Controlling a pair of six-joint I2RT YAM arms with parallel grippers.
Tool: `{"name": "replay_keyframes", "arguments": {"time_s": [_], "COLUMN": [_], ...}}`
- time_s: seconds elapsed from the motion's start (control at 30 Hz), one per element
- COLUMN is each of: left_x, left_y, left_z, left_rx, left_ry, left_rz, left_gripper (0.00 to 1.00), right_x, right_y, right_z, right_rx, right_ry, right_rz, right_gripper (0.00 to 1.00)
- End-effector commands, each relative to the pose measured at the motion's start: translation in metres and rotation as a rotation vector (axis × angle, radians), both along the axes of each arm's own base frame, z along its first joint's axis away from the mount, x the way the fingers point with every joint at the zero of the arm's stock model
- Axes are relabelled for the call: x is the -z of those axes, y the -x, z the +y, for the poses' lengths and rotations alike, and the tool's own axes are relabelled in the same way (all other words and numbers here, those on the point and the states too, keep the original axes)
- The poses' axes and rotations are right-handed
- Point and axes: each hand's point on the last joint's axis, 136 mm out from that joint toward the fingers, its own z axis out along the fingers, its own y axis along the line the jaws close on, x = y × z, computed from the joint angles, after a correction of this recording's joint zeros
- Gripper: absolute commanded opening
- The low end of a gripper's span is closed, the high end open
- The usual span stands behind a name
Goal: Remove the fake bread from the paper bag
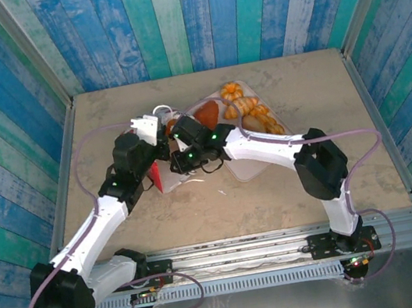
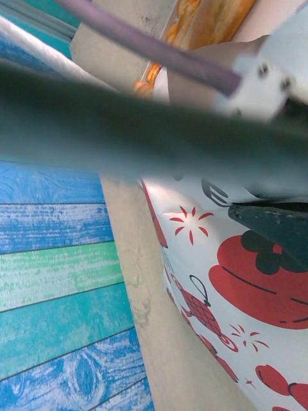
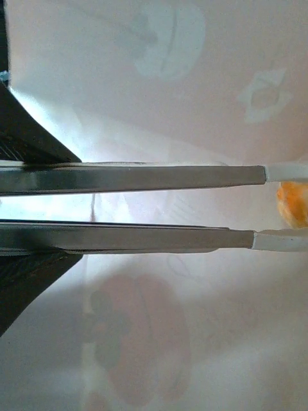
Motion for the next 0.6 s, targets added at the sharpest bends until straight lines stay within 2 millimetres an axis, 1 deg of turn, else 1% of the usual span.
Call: {"name": "replay_keyframes", "arguments": {"time_s": [0.0,0.13,0.33,0.43,0.57], "left_x": [-0.014,-0.015,-0.015,-0.014,-0.01], "left_y": [0.001,0.0,-0.004,-0.005,-0.008], "left_z": [0.009,0.01,0.016,0.018,0.019], "left_rx": [-0.052,-0.061,-0.1,-0.117,-0.13], "left_ry": [0.023,0.024,0.028,0.03,0.021], "left_rz": [-0.047,-0.05,-0.045,-0.043,-0.03], "left_gripper": [0.07,0.07,0.07,0.07,0.07], "right_x": [-0.025,-0.028,-0.031,-0.036,-0.047], "right_y": [0.001,0.008,0.016,0.022,0.029], "right_z": [-0.005,-0.013,-0.031,-0.04,-0.048], "right_rx": [0.016,0.019,0.029,0.029,0.028], "right_ry": [-0.043,-0.038,-0.012,-0.008,-0.025], "right_rz": [-0.026,-0.023,-0.026,-0.027,-0.036], "right_gripper": [0.01,0.01,0.01,0.01,0.01]}}
